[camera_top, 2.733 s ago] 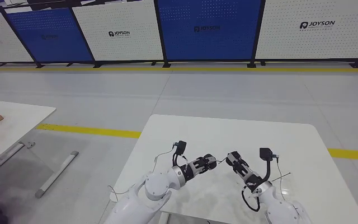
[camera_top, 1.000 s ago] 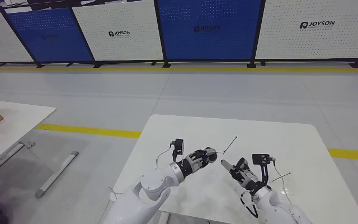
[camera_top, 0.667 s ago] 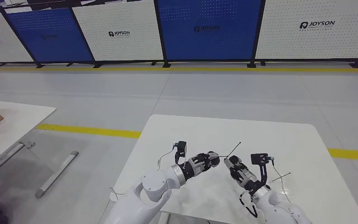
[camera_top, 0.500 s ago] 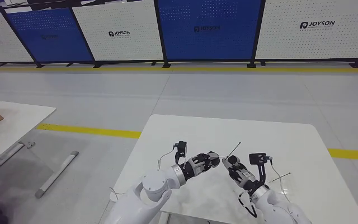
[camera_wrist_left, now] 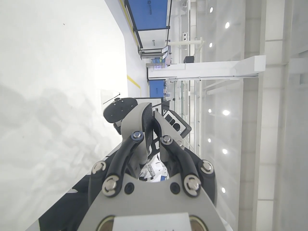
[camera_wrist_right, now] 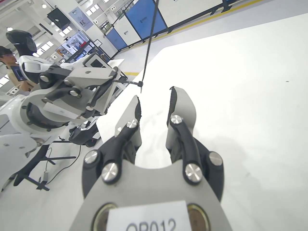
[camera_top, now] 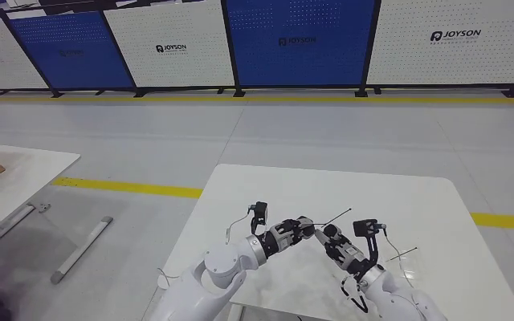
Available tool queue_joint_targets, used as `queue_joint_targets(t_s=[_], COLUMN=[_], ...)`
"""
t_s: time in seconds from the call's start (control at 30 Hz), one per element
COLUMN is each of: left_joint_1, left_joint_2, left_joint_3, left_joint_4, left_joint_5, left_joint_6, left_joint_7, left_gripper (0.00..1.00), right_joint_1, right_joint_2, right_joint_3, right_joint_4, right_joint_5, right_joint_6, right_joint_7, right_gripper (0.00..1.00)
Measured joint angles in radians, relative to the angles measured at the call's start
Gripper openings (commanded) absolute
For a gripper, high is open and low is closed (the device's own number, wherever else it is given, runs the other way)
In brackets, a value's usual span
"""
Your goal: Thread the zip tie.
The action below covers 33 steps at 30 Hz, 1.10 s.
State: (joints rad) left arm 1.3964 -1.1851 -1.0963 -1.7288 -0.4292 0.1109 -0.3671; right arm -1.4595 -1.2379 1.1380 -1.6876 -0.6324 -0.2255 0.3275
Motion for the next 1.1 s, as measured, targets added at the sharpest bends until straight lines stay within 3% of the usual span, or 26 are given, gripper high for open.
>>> queue_joint_targets(t_s=[0.5,0.57,0.63,0.9,1.1], left_joint_1=[-0.003,-0.004,-0.005,-0.006,-0.001], left_joint_2=[0.002,0.002,0.002,0.003,0.003], left_joint_3=[0.013,0.012,0.012,0.014,0.01], left_joint_4=[0.006,0.009,0.011,0.014,0.01], left_joint_5=[0.016,0.016,0.015,0.011,-0.002], left_joint_6=[0.002,0.002,0.003,0.001,-0.028], left_joint_7=[-0.008,-0.008,-0.008,-0.006,-0.01], left_gripper=[0.0,0.0,0.0,0.0,0.0], right_joint_1=[0.002,0.003,0.004,0.005,0.01], right_joint_2=[0.001,0.001,0.0,0.001,0.0], right_joint_3=[0.002,0.001,0.0,-0.002,-0.009], right_joint_4=[0.004,0.006,0.007,0.009,0.012], right_joint_5=[0.007,0.007,0.008,0.007,0.004], right_joint_6=[-0.023,-0.023,-0.023,-0.021,-0.014], right_joint_7=[-0.028,-0.028,-0.028,-0.025,-0.017], right_gripper=[0.16,0.05,0.0,0.0,0.0])
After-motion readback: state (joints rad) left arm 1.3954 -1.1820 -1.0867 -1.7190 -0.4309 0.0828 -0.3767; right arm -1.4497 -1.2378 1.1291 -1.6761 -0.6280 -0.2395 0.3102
